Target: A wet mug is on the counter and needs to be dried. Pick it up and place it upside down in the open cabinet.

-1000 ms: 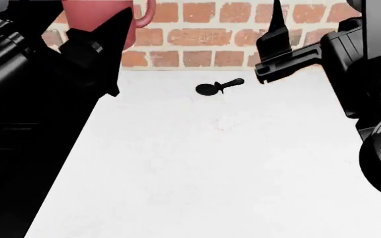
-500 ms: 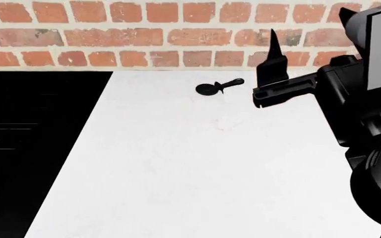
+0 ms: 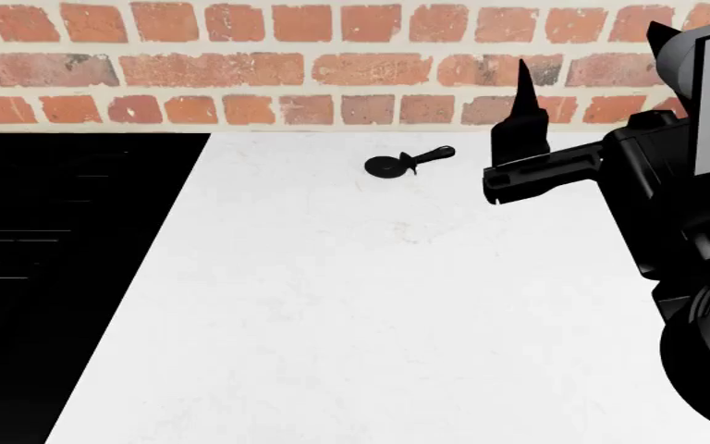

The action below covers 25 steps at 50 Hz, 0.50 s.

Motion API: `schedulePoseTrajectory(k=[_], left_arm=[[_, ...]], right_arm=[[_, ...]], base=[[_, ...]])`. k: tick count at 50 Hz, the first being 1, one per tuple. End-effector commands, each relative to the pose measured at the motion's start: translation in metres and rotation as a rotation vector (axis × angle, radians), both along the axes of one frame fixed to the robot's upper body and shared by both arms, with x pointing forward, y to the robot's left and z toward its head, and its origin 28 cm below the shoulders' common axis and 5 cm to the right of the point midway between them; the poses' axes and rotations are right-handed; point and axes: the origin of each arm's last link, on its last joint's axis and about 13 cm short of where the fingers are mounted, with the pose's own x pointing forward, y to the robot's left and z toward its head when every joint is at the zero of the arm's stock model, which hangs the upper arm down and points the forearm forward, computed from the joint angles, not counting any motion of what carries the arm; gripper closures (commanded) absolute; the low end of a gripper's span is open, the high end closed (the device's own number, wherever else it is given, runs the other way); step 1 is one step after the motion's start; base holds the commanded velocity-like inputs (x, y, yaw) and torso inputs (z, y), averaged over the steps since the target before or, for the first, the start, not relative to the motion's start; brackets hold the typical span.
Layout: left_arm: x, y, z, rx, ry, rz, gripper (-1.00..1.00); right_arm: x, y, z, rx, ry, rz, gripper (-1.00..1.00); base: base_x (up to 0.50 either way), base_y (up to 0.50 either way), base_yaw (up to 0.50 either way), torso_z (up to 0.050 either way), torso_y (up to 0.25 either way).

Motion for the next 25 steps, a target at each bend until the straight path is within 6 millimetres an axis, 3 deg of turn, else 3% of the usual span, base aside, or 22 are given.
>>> schedulePoseTrajectory(k=[1,25], left_arm=[[0.000,-0.004,0.029,-0.035,-0.057,0.017,1.00],[0.073,-0.018,0.067,-0.111,0.107,-0.002,1.00]], right_arm=[[0.001,0.000,0.002,-0.007,-0.002,-0.004,-1.00],[0.002,0.000,-0.007,-0.006,0.017,-0.004,-1.00]], base=[[0.00,0.00,0.00,0.000,0.000],[0.00,0.00,0.00,0.000,0.000]])
